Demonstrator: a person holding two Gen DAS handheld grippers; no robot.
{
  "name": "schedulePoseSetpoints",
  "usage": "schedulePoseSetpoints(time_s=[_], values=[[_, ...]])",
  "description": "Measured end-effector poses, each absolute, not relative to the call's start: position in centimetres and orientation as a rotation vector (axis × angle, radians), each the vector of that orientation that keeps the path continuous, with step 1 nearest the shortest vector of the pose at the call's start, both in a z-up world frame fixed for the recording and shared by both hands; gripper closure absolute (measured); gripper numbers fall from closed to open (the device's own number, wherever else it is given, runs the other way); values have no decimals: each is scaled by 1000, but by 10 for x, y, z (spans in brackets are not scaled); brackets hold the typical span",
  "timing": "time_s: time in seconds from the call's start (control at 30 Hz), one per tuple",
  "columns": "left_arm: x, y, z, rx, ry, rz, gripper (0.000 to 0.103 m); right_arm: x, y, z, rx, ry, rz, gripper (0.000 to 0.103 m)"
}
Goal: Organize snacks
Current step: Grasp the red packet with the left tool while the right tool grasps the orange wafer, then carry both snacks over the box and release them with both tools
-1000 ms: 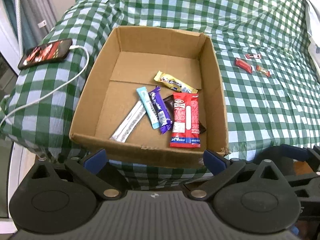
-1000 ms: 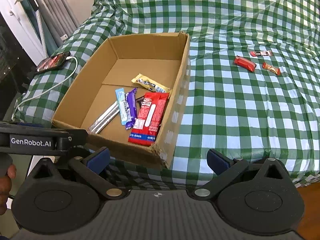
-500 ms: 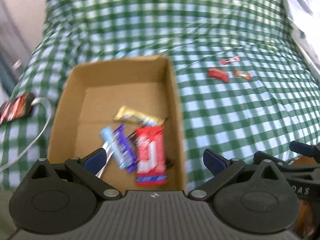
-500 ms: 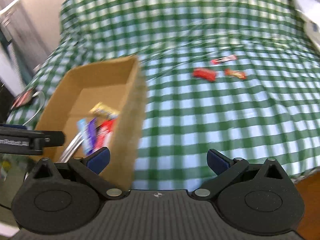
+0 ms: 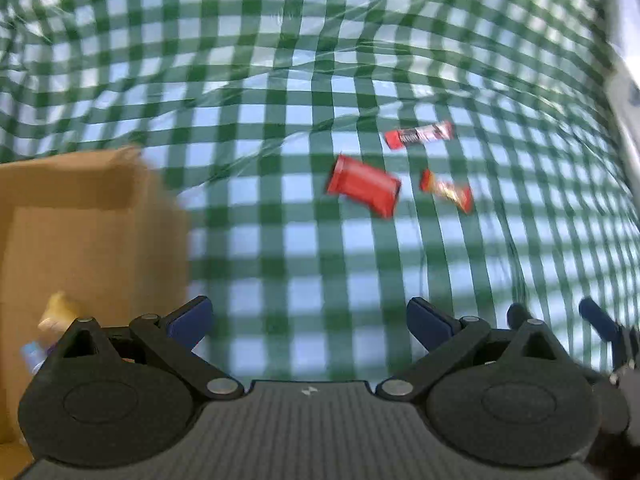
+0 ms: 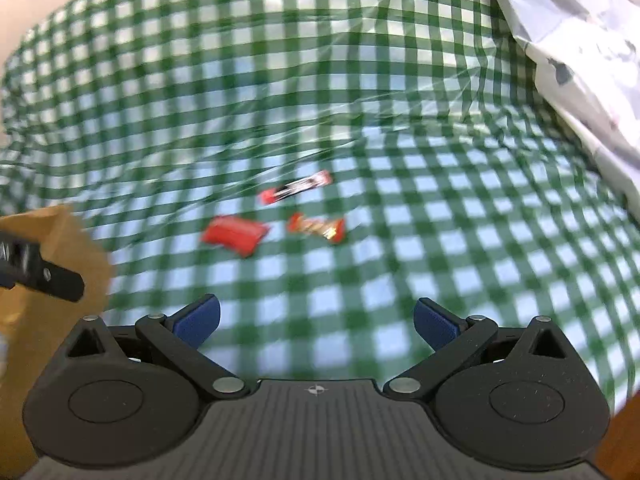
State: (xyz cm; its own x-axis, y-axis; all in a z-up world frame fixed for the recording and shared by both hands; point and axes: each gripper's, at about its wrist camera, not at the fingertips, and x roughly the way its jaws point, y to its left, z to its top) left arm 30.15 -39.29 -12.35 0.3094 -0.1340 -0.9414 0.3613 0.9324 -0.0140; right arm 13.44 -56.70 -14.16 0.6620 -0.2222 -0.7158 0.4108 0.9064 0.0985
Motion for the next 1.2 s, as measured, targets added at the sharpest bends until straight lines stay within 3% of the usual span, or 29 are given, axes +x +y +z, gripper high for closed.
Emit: schedulePoseSetpoints(time_s=[0.3,0.43,0.47,0.5,0.53,0.57,0.6,0.63,0.73,1.2], values=[[417,-475,-231,66,1363,-161,0,259,-637,-238,95,819,-239,1],[433,-495,-253,60,1418,-160,1,290,-637,-260,21,812,-143,5],[428,-497,-252,80,1391,-162,12,295,-637,-265,10,827,-119,16],[420,-498,-249,109,1352,-160,20,293,-635,-265,9,807,-114,32],[412,-498,-244,127,1318,-173,34,288,-632,-264,-3,781,-105,48],[407,-497,-241,118,1305,-195,55,282,-629,-262,-27,768,-96,74],[403,-490,-238,77,1310,-229,67,277,-625,-262,-57,771,-109,81],[401,-485,-235,35,1328,-262,85,271,-624,-262,-59,777,-112,81],[385,-476,-217,58,1306,-317,96,255,-625,-256,-10,791,-141,83],[276,-367,-96,78,1083,-481,98,138,-570,-158,291,687,-279,84]])
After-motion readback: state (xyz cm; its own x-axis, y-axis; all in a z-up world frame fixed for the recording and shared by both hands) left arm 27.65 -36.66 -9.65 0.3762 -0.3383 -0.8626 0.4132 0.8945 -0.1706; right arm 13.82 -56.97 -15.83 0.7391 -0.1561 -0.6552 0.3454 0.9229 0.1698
